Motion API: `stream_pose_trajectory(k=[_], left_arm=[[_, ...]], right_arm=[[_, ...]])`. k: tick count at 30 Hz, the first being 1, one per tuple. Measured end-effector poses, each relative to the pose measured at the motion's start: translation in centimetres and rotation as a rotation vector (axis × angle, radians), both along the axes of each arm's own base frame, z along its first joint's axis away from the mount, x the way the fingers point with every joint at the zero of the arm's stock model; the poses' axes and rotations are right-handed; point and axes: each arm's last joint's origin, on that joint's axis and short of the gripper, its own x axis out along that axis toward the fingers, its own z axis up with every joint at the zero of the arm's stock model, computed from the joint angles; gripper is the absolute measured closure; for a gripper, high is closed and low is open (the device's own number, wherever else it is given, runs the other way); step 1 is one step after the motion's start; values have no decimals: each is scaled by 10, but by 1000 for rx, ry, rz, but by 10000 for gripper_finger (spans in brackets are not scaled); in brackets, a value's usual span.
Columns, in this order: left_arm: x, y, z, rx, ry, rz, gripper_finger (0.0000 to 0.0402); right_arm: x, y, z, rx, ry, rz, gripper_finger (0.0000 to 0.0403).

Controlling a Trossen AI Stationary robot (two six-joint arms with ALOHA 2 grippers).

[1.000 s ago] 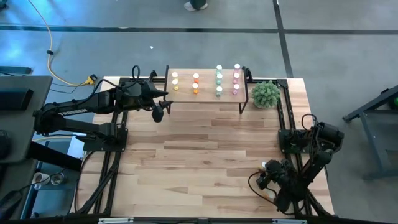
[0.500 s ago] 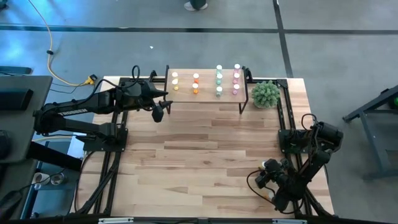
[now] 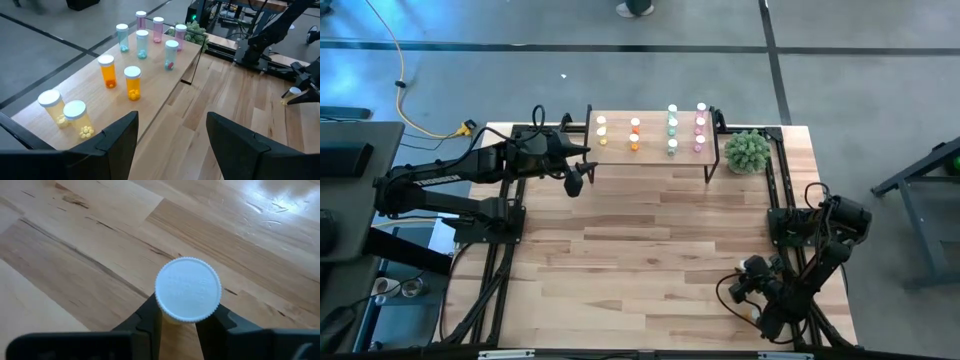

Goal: Pick and place medicine bottles onto shelf by color
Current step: Put the yellow pill bottle on the shelf aligned with the other yellow pill bottles

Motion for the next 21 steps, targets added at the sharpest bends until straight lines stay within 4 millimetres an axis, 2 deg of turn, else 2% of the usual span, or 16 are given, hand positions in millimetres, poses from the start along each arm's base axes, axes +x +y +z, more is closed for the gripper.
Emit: stream_pose_trajectory(k=[4,9,15,21], left_arm=[[0,0,0,-1,0,-1,177],[1,-1,0,-44,-22,-25,177],[2,-4,0,-87,-35,-124,177],[3,-7,0,-99,-33,-236,177]], right_arm=[[4,3,6,36,-25,-5,322],[18,2,29,93,-170,-4,322],[43,-9,61,150,-299,32,323],[79,-19,89,241,-378,144,324]])
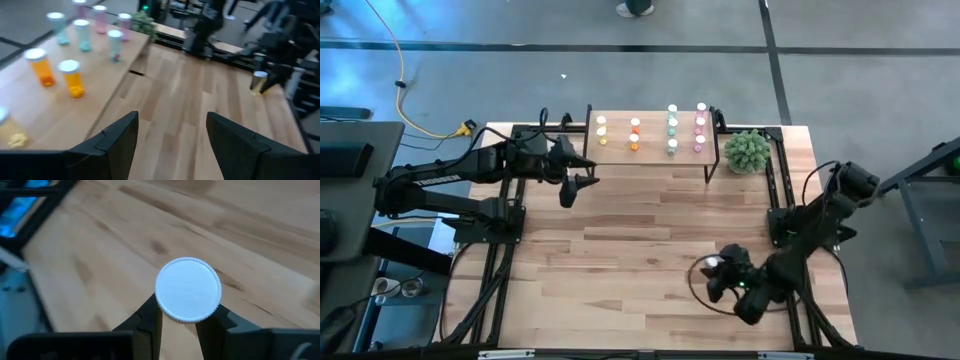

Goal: Pick and place medicine bottles onto shelf by color
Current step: Put the yellow pill bottle on the shelf aligned with the other yellow pill bottles

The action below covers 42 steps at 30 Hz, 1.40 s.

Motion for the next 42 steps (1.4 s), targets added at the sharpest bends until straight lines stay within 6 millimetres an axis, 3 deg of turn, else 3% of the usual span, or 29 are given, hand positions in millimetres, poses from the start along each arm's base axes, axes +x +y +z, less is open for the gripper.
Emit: stream_pose_trajectory(k=[11,19,24,28,38,42], left_arm=[[1,-6,0,-62,-24,-187,177],[1,-8,1,-91,-37,-274,177],[4,-14,3,-74,-57,-315,177],[7,-22,6,-49,-91,-365,177],[11,-30,8,-100,-92,-372,177],[13,-29,21,-112,-59,-356,177]], right_arm=[[66,-35,26,41,-146,170,324],[97,-67,41,43,-271,265,324],[110,-86,50,70,-321,327,324],[121,-99,69,49,-339,380,324],[129,-122,110,9,-220,436,324],[132,-128,118,11,-197,458,324]])
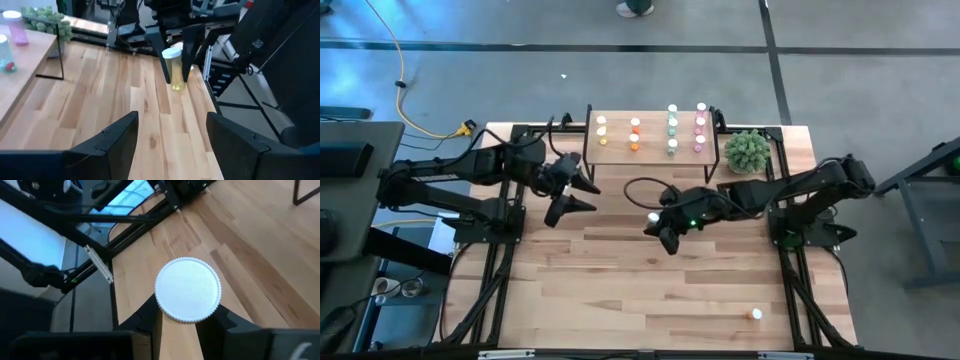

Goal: Pick and place medicine bottles onto shelf by color
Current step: Put the yellow pill bottle on the shelf aligned with the other yellow pill bottles

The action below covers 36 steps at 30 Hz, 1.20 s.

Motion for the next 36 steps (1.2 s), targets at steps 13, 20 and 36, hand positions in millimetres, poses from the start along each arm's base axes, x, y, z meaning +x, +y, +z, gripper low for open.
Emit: stream_pose_trajectory(k=[13,20,36], left_arm=[[37,6,17,-22,87,-14,177],[56,-3,2,-33,150,-63,177],[84,-16,-14,-23,161,-66,177]], right_arm=[[39,-5,5,-83,139,131,324],[55,-2,0,-109,138,161,324],[62,-3,2,-128,73,168,322]])
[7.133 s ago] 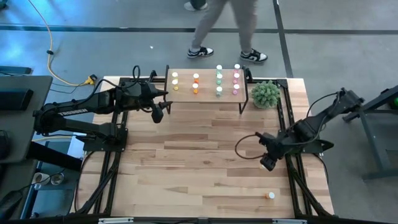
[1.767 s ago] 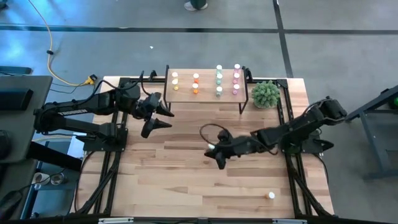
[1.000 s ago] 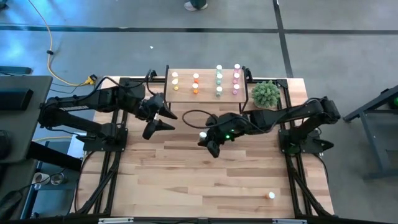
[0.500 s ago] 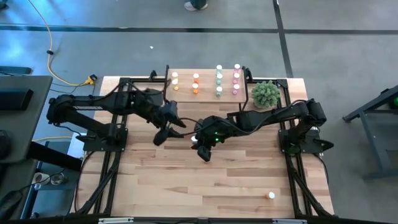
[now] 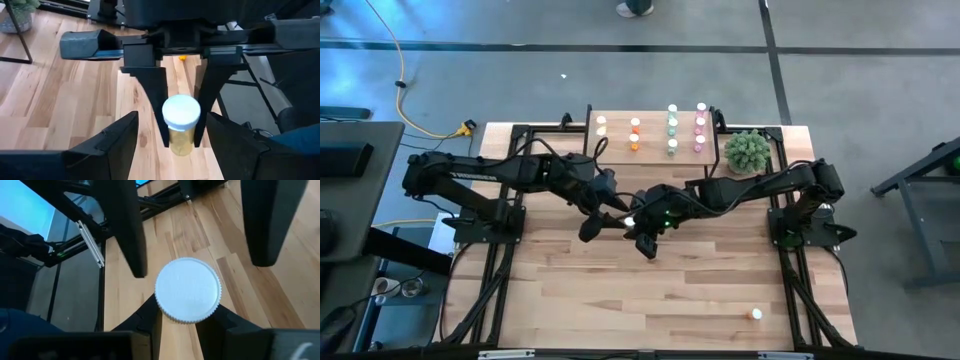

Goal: Pick and place medicine bottles onto shelf by color
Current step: Put the yellow pill bottle on the shelf aligned with the other yellow pill bottles

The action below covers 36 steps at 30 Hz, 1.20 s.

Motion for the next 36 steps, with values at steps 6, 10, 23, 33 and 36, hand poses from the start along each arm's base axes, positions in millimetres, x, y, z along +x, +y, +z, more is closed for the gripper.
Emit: stream_pose_trajectory(k=[6,10,23,33,36], left_arm=[[1,-2,1,-1,-8,-5,177],[1,-2,1,-3,-8,-9,177],[1,-2,1,1,-10,-11,210],[2,-2,2,6,-32,-17,269],[2,-2,2,5,-32,-18,280]], right_arm=[[0,0,0,0,-6,-1,319],[3,0,4,5,-47,-3,319],[4,0,5,6,-68,-7,318],[4,0,5,5,-67,-8,318],[4,0,5,5,-67,-8,318]])
